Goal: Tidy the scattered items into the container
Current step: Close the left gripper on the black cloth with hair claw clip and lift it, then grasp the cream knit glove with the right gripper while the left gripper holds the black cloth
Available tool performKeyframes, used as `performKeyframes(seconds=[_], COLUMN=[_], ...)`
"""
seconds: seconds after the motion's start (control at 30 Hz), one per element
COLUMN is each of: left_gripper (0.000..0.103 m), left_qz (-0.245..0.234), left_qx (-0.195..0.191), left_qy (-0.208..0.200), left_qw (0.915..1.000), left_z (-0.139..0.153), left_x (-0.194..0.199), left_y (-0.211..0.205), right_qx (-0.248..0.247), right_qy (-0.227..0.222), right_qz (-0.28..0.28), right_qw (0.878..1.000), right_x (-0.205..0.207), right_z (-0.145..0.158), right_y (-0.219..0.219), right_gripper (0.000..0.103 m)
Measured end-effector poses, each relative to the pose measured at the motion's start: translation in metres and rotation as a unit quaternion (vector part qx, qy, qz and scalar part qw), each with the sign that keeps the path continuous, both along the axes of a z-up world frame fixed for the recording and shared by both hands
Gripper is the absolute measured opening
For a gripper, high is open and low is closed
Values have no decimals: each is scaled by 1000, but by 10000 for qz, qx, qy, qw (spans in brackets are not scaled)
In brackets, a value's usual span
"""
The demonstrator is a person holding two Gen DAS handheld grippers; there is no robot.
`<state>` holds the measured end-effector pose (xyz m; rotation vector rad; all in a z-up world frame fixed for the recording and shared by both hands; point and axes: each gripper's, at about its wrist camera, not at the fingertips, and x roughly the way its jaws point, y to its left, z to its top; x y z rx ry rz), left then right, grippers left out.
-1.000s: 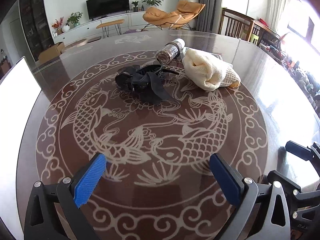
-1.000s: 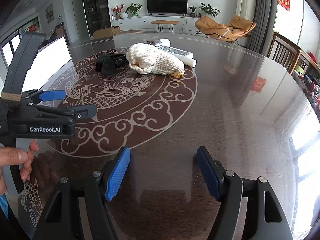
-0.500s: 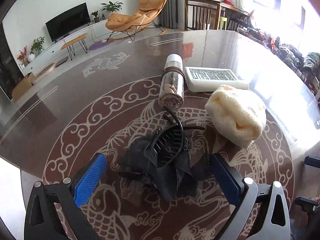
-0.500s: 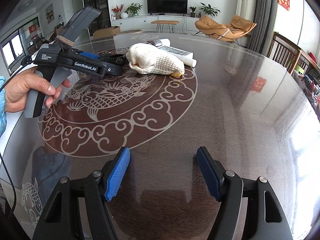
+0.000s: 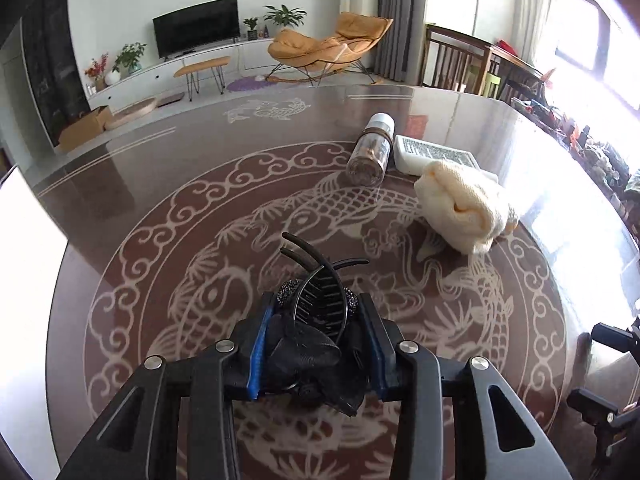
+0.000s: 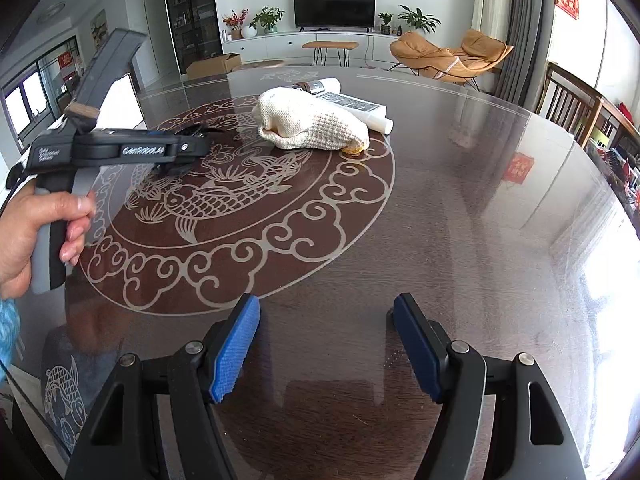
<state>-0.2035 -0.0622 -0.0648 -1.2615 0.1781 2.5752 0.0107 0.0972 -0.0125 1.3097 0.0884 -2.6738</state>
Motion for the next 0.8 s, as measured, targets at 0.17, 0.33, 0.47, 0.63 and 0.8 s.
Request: performKeyframes(seconds=[0.17, 0.33, 0.47, 0.63, 0.8], left_gripper=[40, 40, 41, 41, 41], left_qz=[255, 384, 391, 394, 394], left_qx=[-22, 1, -7, 8, 14], left_qy=[36, 80, 80, 72, 71], left_qw=[9997, 9992, 9992, 9992, 9992], left_z=[-4, -7, -7, -3, -4], left_x=[79, 100, 101, 94, 94], left_y=[-25, -30, -29, -28, -28], right_qx=[-807, 175, 1238, 826, -511], right_qy=[-119, 577, 157, -249, -785], right_qz=[346, 1377, 2474, 1846, 1510], right_qw=[9961, 9886, 9608, 9790, 9841], right_x=[-31, -114, -159, -165, -84], right_z=[10, 50, 27, 26, 39], right_y=[7, -34, -79, -68, -33], right_gripper=[72, 72, 71, 47, 47])
